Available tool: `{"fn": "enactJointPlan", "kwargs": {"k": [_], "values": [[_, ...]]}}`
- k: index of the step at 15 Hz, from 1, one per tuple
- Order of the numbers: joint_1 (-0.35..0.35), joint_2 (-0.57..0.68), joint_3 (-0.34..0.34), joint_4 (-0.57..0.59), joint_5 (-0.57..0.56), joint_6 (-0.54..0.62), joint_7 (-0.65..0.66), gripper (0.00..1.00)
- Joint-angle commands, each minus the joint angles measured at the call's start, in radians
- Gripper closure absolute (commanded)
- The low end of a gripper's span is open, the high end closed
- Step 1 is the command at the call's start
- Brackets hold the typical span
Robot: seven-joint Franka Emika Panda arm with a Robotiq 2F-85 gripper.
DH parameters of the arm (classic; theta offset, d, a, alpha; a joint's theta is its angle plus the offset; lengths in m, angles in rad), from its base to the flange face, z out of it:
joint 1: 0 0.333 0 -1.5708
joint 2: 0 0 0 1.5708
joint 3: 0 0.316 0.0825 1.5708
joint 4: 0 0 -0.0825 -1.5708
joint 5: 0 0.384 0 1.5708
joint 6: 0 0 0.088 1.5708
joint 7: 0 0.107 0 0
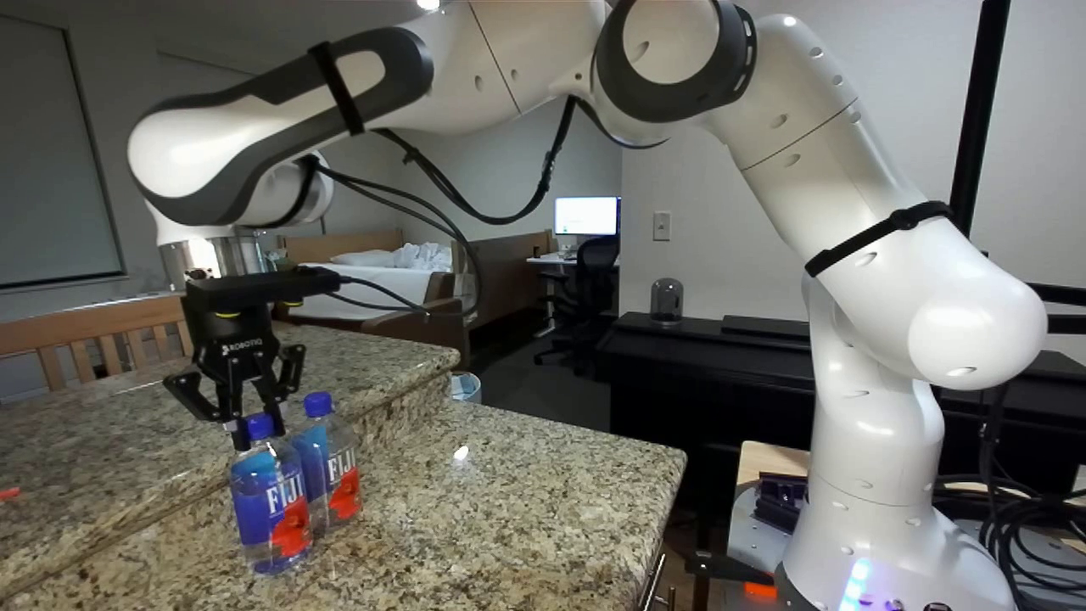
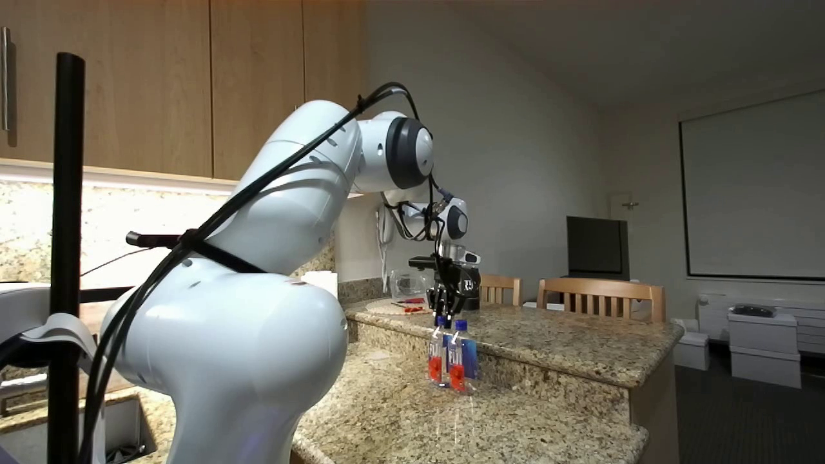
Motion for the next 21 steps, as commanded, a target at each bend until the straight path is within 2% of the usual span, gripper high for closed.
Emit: {"fn": "enactJointPlan", "kwargs": {"k": [1, 12, 21], "values": [[0.012, 0.016, -0.013, 0.031, -0.021, -0.04, -0.009, 0.84], [0.02, 0.032, -0.027, 0.077, -0.033, -0.102, -0.003, 0.84], [0.019, 0.046, -0.023, 0.085, -0.031, -0.09, -0.018, 0.85]]}}
